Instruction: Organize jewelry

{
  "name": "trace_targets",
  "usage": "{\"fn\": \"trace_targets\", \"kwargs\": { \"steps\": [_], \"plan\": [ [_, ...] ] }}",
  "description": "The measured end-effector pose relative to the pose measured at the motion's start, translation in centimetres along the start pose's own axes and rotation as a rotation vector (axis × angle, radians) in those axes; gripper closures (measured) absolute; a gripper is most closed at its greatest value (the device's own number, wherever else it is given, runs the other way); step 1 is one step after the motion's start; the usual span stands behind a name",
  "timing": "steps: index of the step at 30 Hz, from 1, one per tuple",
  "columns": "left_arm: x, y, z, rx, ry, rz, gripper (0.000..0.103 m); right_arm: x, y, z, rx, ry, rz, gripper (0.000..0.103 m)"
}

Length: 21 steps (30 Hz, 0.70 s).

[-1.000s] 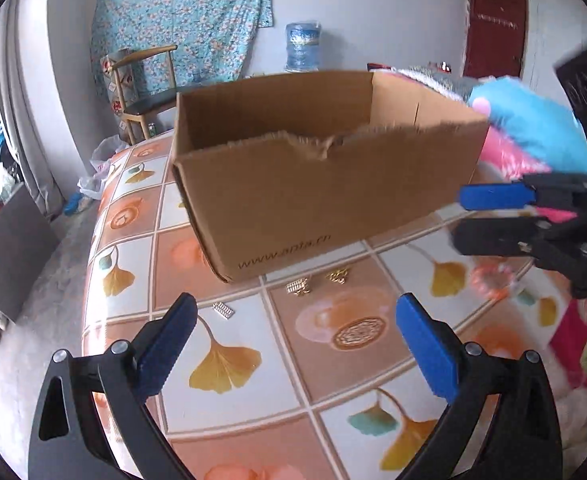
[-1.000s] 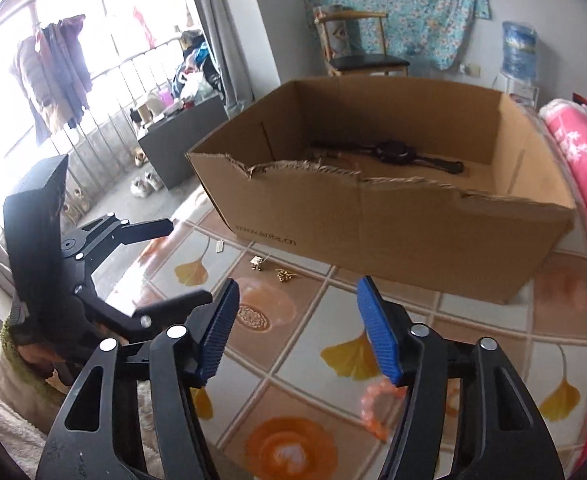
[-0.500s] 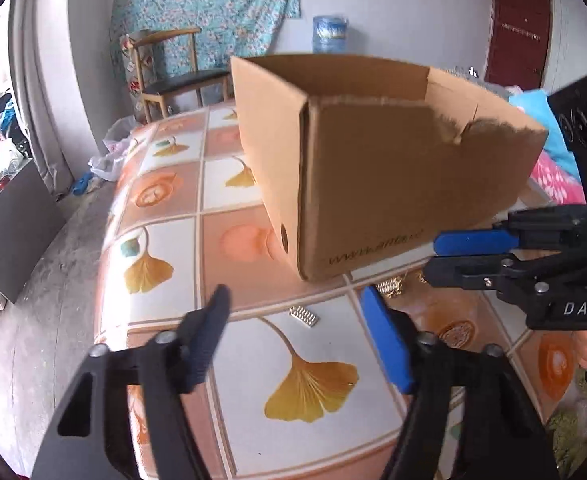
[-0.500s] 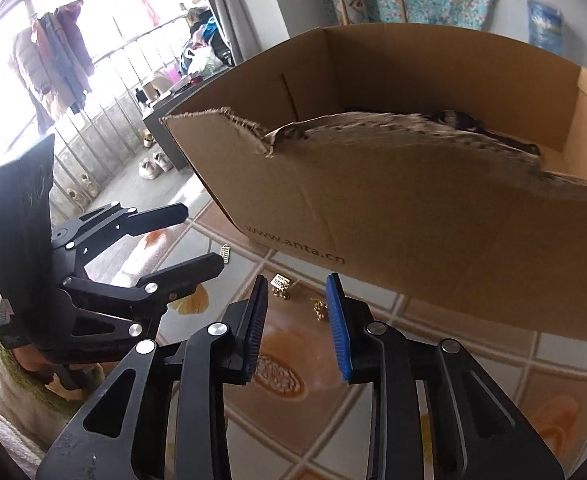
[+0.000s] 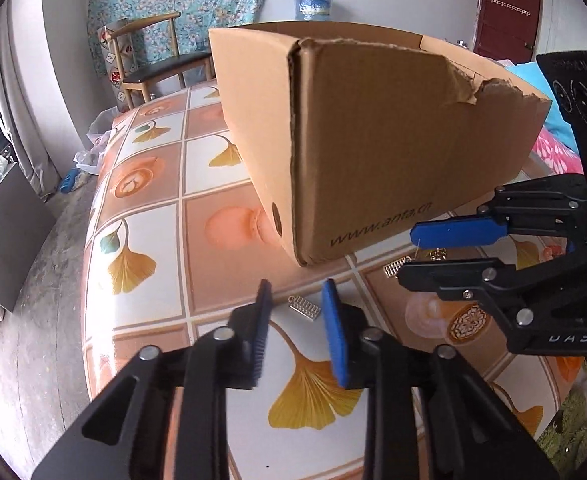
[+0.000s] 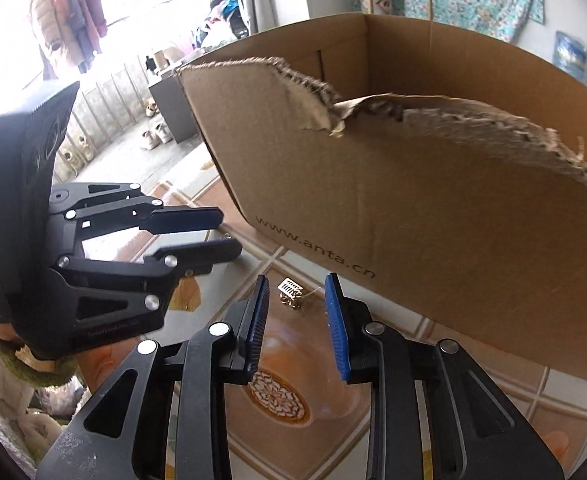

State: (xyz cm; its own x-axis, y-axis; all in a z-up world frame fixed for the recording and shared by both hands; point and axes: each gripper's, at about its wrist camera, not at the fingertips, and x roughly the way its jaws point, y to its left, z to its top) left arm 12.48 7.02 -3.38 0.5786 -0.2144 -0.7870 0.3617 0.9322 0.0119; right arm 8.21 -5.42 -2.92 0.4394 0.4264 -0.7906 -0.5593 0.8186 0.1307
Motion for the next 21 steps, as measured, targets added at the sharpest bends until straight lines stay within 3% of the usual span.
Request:
{"fn": "trace_targets", "kwargs": {
  "steps": [8, 14, 21],
  "plan": [
    [-0.2, 0.1, -0.3, 0.011, 0.002, -0.007, 0.091, 1.2, 1.2, 1.1, -0.057, 0.018, -0.027, 0.077],
    [-0.4, 0.2, -0.5, 0.010, 0.000, -0.009, 0.097, 1.5, 2.1, 1.0, -0.095, 0.030, -0.048, 0.094],
    [-0.6, 0.1, -0.7, 0.016, -0.006, -0.008, 0.099, 1.5, 2.8, 0.6, -0.132, 0.029, -0.068, 0.101]
  ]
}}
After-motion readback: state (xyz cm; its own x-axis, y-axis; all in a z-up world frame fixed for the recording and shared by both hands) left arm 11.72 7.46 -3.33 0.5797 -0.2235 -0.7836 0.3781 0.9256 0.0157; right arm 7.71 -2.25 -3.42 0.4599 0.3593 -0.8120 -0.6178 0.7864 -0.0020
